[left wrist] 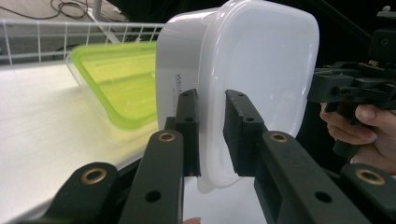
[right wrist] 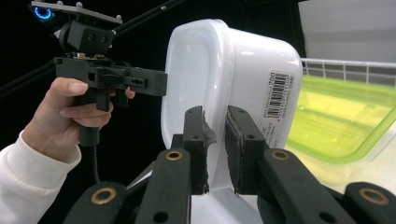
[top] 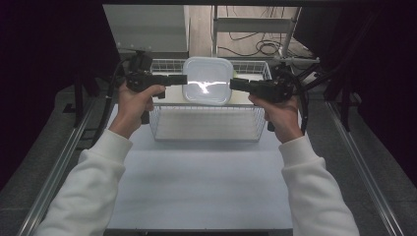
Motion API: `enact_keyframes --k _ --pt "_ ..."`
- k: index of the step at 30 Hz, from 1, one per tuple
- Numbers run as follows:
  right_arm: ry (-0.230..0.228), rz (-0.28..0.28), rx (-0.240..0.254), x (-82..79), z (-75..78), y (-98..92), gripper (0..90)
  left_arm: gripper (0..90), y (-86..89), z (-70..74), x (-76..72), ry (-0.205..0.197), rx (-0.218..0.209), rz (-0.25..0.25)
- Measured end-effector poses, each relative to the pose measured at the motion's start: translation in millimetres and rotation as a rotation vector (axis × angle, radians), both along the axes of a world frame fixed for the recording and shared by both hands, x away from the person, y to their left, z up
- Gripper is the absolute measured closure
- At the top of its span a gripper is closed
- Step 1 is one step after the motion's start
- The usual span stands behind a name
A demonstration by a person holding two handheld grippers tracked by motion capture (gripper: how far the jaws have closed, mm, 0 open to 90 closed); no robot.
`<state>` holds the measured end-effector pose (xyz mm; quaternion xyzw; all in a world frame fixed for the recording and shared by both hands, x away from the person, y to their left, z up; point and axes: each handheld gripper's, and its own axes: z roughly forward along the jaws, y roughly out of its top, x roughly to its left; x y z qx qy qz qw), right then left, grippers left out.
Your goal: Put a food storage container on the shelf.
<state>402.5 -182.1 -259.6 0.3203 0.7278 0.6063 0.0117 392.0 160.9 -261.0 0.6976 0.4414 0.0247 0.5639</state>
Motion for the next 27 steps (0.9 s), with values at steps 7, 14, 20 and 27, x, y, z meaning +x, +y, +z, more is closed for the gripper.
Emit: enact_keyframes --k 7,14,20,27 --pt "0.025 0.008 0.009 25.4 11.5 -3.7 78.1 76.5 -2.8 10.3 19.4 0.009 -0.015 0.013" --pt "0.068 -0.008 0.008 49.6 9.2 -7.0 78.0 77.2 -4.8 11.0 38.8 0.04 -0.027 0.019" --pt "0.127 -0.013 0.008 70.1 -0.5 -5.6 77.9 77.4 -4.4 1.5 56.3 0.092 -0.033 0.032" --pt "0.163 -0.024 0.008 78.8 -5.7 -6.5 77.9 77.5 -5.4 -3.9 64.6 0.117 -0.049 0.026"
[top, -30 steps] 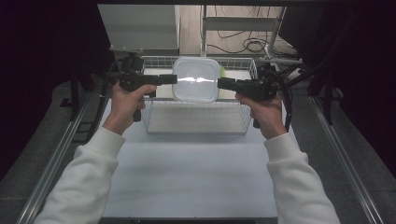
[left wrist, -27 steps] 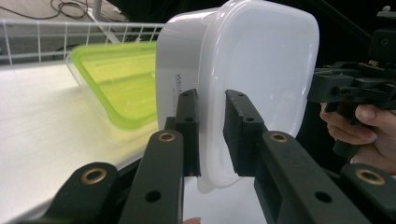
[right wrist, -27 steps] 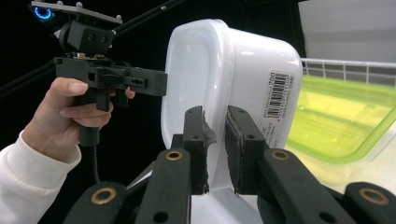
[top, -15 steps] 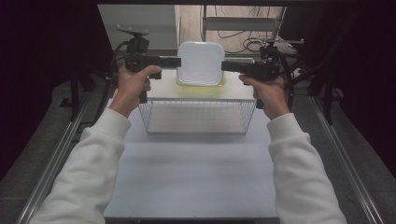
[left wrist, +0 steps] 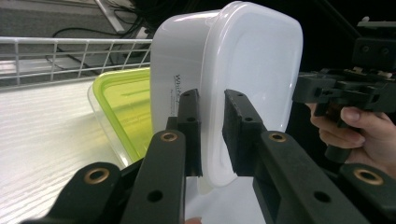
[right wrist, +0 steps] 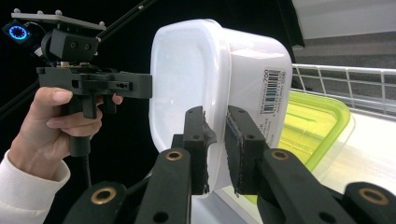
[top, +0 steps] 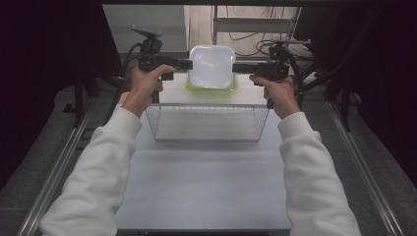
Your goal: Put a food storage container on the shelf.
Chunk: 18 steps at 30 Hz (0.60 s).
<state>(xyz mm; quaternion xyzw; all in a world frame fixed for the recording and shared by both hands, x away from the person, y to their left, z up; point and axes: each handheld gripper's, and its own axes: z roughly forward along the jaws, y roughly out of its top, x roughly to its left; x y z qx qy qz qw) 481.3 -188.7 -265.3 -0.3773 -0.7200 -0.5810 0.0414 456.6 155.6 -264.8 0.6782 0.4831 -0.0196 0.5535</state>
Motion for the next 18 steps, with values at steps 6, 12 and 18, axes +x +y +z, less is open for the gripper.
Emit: enact_keyframes --k 6,12,18 --pt "0.027 -0.009 0.012 3.8 0.5 -0.2 77.9 77.6 2.5 -1.2 4.6 0.027 -0.031 -0.004" --pt "0.121 -0.02 0.048 13.1 -0.5 -0.3 77.2 78.1 7.8 -2.3 14.3 0.092 -0.09 0.001" --pt "0.183 -0.058 0.061 25.5 1.0 3.3 75.1 78.2 11.8 -6.5 25.5 0.14 -0.138 0.007"
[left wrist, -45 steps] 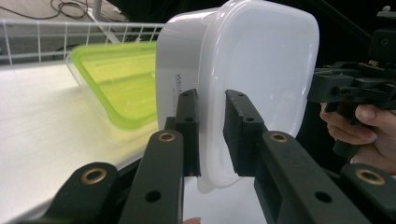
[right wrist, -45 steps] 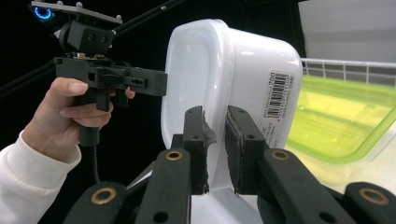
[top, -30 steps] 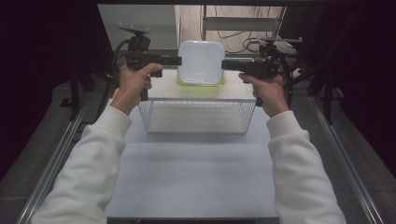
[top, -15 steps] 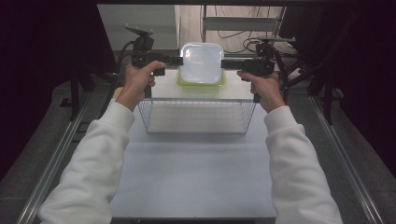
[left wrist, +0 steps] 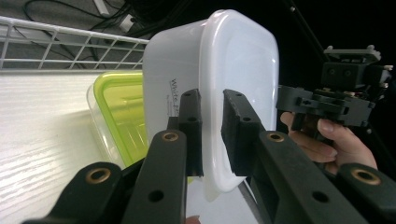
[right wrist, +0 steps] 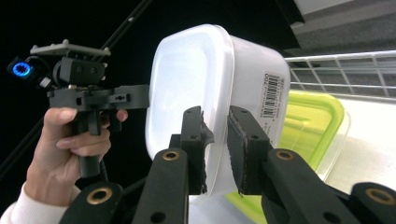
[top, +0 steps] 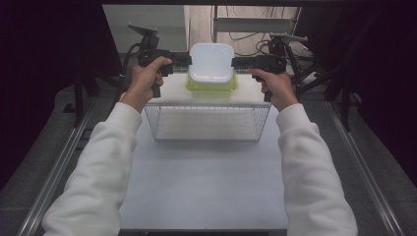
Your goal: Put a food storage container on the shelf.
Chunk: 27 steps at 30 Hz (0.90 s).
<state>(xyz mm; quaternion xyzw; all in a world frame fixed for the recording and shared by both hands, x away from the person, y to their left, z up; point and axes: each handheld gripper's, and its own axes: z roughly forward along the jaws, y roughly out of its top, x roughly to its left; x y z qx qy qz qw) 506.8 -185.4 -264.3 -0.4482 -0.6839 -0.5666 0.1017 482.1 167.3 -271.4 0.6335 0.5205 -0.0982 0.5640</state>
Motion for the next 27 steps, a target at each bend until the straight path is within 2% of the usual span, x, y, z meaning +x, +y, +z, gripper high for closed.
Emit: enact_keyframes --k 6,9,13,16,20,22,24,27 --pt "0.055 -0.029 0.018 14.3 -1.9 1.5 74.3 76.4 1.8 -6.6 10.9 0.034 -0.053 0.017" --pt "0.093 -0.05 0.043 19.2 -4.7 0.7 74.7 75.7 2.2 -9.9 15.7 0.047 -0.076 0.025" --pt "0.138 -0.069 0.069 22.8 -8.6 -0.3 74.4 73.3 1.5 -13.0 18.9 0.061 -0.087 0.028" --pt "0.147 -0.066 0.073 23.5 -10.3 -2.3 74.6 72.4 1.9 -16.6 21.1 0.068 -0.104 0.018" --pt "0.144 -0.068 0.072 22.2 -9.7 -1.3 73.1 68.8 -0.4 -17.2 20.5 0.046 -0.085 0.027" --pt "0.12 -0.065 0.066 21.1 -9.1 -0.8 68.5 63.3 -1.8 -17.1 19.7 0.032 -0.071 0.02" --pt "0.1 -0.065 0.064 18.8 -7.1 -0.5 63.6 55.6 -0.7 -15.3 17.7 -0.005 -0.048 0.02" --pt "0.042 -0.074 0.02 13.0 -2.5 0.0 56.5 46.3 3.0 -11.5 13.5 -0.072 -0.001 0.045"
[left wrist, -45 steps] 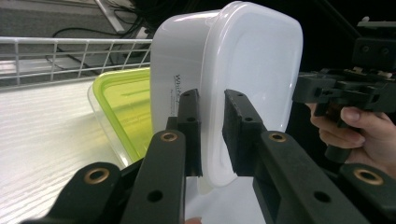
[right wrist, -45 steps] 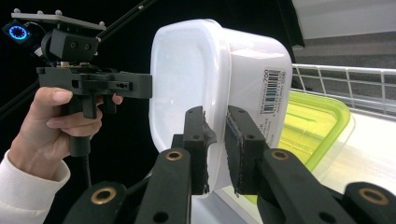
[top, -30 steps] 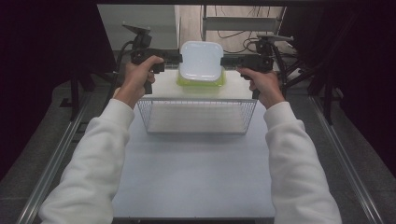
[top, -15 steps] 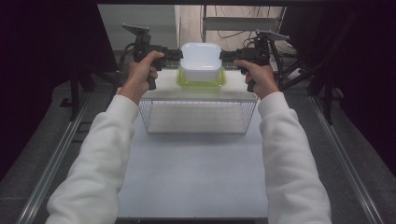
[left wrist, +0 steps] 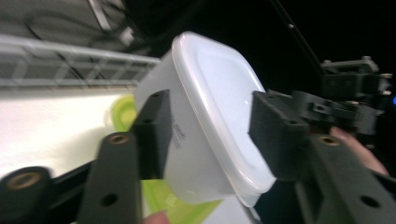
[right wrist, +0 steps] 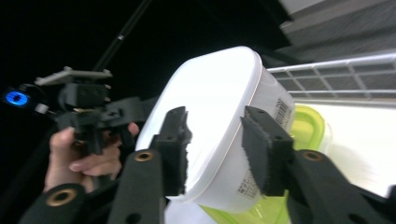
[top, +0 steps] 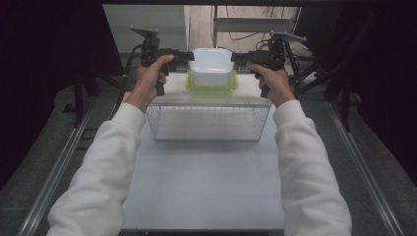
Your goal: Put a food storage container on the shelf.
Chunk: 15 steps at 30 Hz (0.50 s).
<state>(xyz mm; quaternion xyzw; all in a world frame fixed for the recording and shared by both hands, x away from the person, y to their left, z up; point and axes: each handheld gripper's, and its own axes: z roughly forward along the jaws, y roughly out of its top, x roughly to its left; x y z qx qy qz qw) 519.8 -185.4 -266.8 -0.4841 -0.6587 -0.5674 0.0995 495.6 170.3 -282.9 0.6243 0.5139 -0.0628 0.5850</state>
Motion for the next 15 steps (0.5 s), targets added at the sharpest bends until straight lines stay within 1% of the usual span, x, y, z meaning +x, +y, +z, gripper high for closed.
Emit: enact_keyframes --k 1,4,6,7,9,10,12,13,15 --pt "-0.016 -0.011 -0.022 -2.8 2.5 0.3 54.1 43.9 0.4 1.3 -1.6 -0.019 0.01 0.007" --pt "-0.093 -0.022 -0.088 -11.3 9.1 -0.9 47.8 38.5 2.5 5.1 -7.9 -0.067 0.044 0.001" --pt "-0.135 -0.019 -0.134 -16.2 12.1 -3.1 44.1 36.0 2.3 7.1 -13.8 -0.103 0.089 -0.004" --pt "-0.155 -0.021 -0.142 -18.4 12.7 -4.9 42.9 34.9 2.6 7.6 -17.3 -0.117 0.097 -0.003" --pt "-0.181 -0.015 -0.141 -22.9 12.1 -10.9 40.6 33.6 5.7 7.9 -24.1 -0.127 0.09 -0.011" --pt "-0.188 -0.012 -0.139 -25.4 11.4 -14.2 39.4 33.8 7.2 7.8 -27.7 -0.128 0.094 -0.015" --pt "-0.205 -0.006 -0.137 -31.2 9.2 -20.3 37.0 33.2 9.6 7.3 -35.7 -0.141 0.131 -0.012" --pt "-0.213 -0.002 -0.139 -34.5 7.8 -23.3 35.6 32.7 11.4 6.5 -40.0 -0.147 0.142 -0.01" --pt "-0.232 0.015 -0.122 -43.3 5.4 -28.3 34.2 31.7 16.2 4.3 -47.9 -0.152 0.135 -0.012"
